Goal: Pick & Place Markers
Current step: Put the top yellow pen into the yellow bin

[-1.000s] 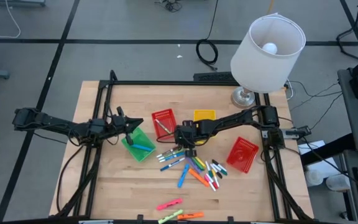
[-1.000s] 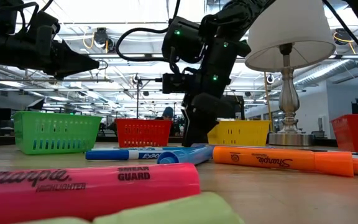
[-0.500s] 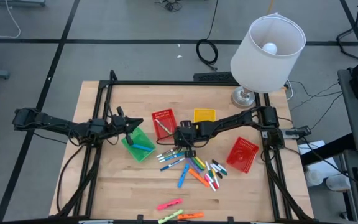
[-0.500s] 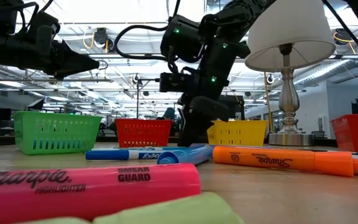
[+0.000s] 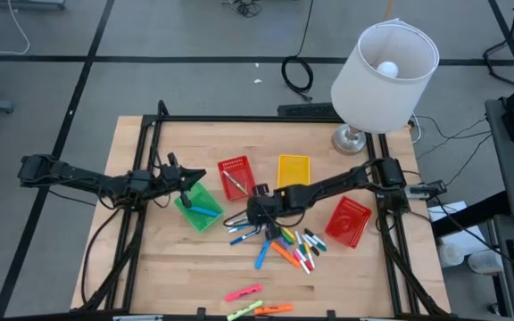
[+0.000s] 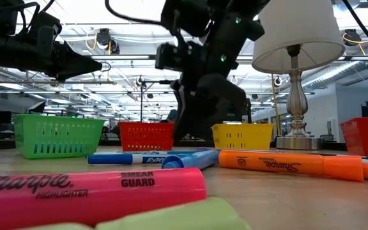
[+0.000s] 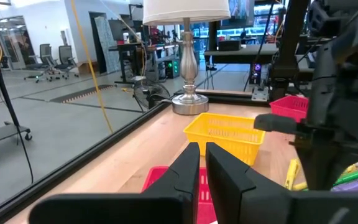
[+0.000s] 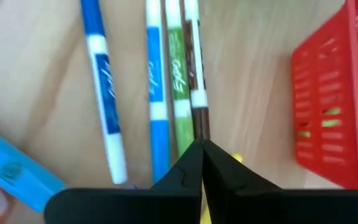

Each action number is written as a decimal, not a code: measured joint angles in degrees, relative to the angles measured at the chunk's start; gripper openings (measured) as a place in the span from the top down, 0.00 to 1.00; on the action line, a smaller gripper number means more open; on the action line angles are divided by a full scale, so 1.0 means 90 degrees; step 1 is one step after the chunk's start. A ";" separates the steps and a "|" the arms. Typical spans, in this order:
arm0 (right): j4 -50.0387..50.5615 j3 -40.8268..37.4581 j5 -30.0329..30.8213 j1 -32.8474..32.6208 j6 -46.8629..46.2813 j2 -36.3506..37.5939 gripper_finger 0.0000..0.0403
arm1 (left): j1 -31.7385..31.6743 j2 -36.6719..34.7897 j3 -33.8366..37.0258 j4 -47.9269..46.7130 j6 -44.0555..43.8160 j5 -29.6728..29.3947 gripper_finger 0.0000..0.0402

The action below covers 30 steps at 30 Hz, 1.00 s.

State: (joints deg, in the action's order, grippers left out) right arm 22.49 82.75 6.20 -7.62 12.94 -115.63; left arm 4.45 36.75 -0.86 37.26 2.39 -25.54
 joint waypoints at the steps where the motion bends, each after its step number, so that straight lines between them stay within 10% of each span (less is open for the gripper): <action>1: 0.0004 0.0001 0.0003 -0.0005 -0.0030 0.0000 0.99 | 0.0001 -0.0002 0.0000 0.0004 -0.0002 0.0000 0.91; 30: 0.1792 0.0008 0.0491 -0.0039 -0.1414 0.0012 0.74 | 0.0002 -0.0001 0.0000 -0.0010 -0.0018 0.0005 0.91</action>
State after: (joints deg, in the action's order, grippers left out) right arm 38.62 82.83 10.61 -7.97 0.22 -115.52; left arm 4.46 36.74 -0.86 37.17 2.23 -25.50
